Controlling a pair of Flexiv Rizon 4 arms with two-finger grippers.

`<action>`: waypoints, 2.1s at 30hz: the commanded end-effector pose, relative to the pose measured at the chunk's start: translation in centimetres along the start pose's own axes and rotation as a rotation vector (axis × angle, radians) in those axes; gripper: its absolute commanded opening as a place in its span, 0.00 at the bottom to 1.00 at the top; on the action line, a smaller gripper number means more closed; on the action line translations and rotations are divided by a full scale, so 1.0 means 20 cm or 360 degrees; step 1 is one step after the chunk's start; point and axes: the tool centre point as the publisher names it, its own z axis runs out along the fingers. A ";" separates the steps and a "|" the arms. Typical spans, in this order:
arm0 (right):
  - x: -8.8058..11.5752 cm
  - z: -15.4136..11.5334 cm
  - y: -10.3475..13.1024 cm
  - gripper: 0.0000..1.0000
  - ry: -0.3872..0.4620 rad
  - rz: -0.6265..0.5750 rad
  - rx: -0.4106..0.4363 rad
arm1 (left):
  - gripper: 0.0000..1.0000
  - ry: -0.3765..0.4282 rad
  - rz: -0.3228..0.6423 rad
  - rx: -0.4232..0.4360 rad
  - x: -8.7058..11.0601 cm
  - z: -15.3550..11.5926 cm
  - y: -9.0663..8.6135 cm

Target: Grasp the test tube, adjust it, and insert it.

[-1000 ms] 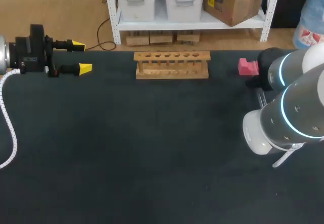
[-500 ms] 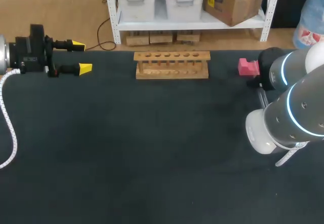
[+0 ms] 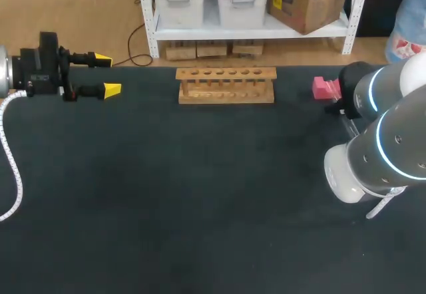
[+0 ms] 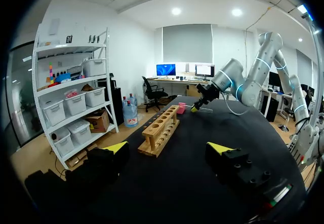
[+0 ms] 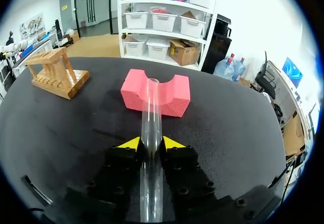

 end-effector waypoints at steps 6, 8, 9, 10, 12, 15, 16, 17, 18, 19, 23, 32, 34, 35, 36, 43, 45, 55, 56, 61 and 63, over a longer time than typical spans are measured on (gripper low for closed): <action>0.00 -0.03 0.00 0.00 0.0006 0.0010 0.0047 | 1.00 -0.0004 0.0003 -0.0007 0.00 0.00 -0.01; 0.00 -0.03 -0.01 0.00 0.0006 0.0017 0.0055 | 1.00 -0.0004 0.0003 -0.0007 0.00 0.00 -0.01; -0.01 -0.04 -0.01 0.00 0.0007 0.0021 0.0060 | 1.00 -0.0004 0.0003 -0.0007 0.00 0.00 -0.01; -0.01 -0.04 -0.01 0.00 0.0009 0.0031 0.0066 | 1.00 -0.0004 0.0003 -0.0007 0.00 0.00 -0.01; -0.01 -0.05 -0.01 0.00 0.0010 0.0051 0.0076 | 1.00 -0.0004 0.0003 -0.0007 0.00 0.00 -0.01; -0.02 -0.07 0.00 0.00 0.0008 0.0088 0.0090 | 1.00 -0.0004 0.0003 -0.0007 0.00 0.00 -0.01; -0.03 -0.07 0.01 0.00 0.0009 0.0099 0.0097 | 1.00 -0.0004 0.0003 -0.0007 0.00 0.00 -0.01; -0.03 -0.08 0.02 0.00 0.0007 0.0099 0.0098 | 1.00 -0.0004 0.0003 -0.0007 0.00 0.00 -0.01; -0.03 -0.09 0.02 0.00 0.0005 0.0106 0.0102 | 1.00 -0.0004 0.0003 -0.0007 0.00 0.00 -0.01; -0.04 -0.10 0.03 0.00 0.0015 0.0114 0.0119 | 1.00 -0.0004 0.0003 -0.0007 0.00 0.00 -0.01; -0.07 -0.14 0.04 0.00 0.0034 0.0174 0.0165 | 1.00 -0.0004 0.0003 -0.0007 0.00 0.00 -0.01; -0.13 -0.27 0.07 0.00 -0.0002 0.0318 0.0249 | 1.00 -0.0004 0.0003 -0.0007 0.00 0.00 -0.01; -0.15 -0.30 0.08 0.00 -0.0015 0.0332 0.0264 | 1.00 -0.0004 0.0003 -0.0007 0.00 0.00 -0.01; -0.15 -0.31 0.09 0.00 -0.0020 0.0340 0.0264 | 1.00 -0.0004 0.0003 -0.0007 0.00 0.00 -0.01; -0.16 -0.33 0.10 0.00 -0.0024 0.0352 0.0262 | 1.00 -0.0004 0.0003 -0.0007 0.00 0.00 -0.01; -0.22 -0.45 0.22 0.00 -0.0098 0.0351 0.0226 | 1.00 -0.0004 0.0003 -0.0007 0.00 0.00 -0.01; -0.23 -0.48 0.27 0.00 -0.0116 0.0341 0.0193 | 1.00 -0.0004 0.0003 -0.0007 0.00 0.00 -0.01; -0.25 -0.54 0.53 0.00 -0.0143 0.0248 0.0046 | 1.00 -0.0004 0.0003 -0.0007 0.00 0.00 -0.01; -0.25 -0.54 0.55 0.00 -0.0131 0.0248 0.0035 | 1.00 -0.0004 0.0003 -0.0007 0.00 0.00 -0.01; -0.27 -0.53 0.66 0.00 -0.0129 0.0187 -0.0019 | 1.00 -0.0004 0.0003 -0.0007 0.00 0.00 -0.01; -0.27 -0.51 0.72 0.00 -0.0109 0.0178 -0.0041 | 1.00 -0.0004 0.0003 -0.0007 0.00 0.00 -0.01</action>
